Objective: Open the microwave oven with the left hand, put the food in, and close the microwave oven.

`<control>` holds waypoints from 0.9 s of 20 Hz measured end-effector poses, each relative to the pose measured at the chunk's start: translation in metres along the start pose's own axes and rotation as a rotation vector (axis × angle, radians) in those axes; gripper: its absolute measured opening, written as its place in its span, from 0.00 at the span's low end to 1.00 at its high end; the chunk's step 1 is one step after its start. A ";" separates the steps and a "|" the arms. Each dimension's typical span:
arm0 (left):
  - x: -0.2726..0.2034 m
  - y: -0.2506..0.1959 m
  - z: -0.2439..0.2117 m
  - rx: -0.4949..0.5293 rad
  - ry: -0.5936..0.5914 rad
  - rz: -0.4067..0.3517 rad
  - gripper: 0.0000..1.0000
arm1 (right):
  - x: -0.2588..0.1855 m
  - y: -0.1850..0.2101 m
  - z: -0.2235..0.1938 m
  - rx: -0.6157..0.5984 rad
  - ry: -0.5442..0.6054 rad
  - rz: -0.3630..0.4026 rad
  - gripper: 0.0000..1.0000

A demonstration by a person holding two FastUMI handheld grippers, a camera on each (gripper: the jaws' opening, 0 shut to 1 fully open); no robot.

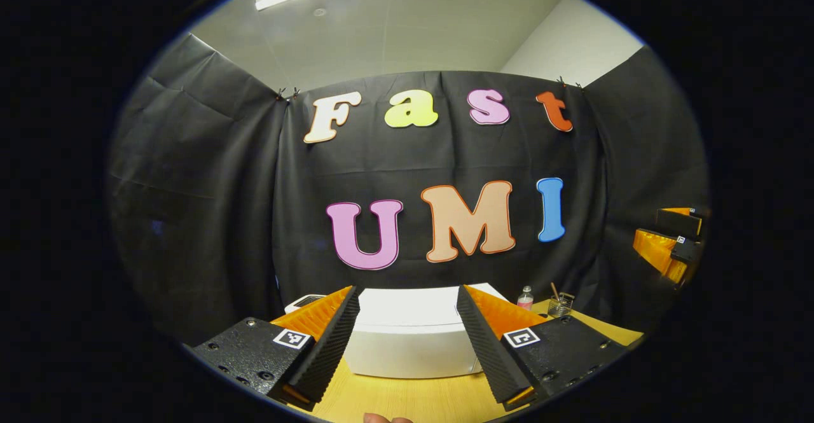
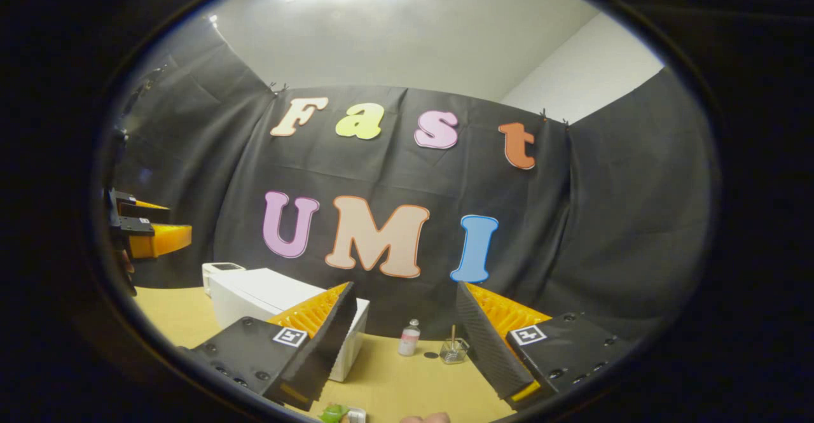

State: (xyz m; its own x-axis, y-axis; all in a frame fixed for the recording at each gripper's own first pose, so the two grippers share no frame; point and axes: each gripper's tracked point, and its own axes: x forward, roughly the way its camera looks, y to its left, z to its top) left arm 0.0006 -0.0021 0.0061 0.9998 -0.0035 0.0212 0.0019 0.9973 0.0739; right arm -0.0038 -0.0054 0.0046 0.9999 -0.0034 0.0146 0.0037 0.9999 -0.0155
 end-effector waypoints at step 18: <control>0.002 -0.022 -0.022 0.012 0.019 -0.055 0.95 | -0.003 0.007 0.006 -0.027 -0.025 0.031 0.96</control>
State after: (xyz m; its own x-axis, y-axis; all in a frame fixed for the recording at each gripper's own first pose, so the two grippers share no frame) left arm 0.0027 -0.0225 -0.0176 0.9984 -0.0563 -0.0017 0.0562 0.9946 0.0867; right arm -0.0070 0.0012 0.0106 0.9989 0.0287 0.0382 -0.0270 0.9987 -0.0436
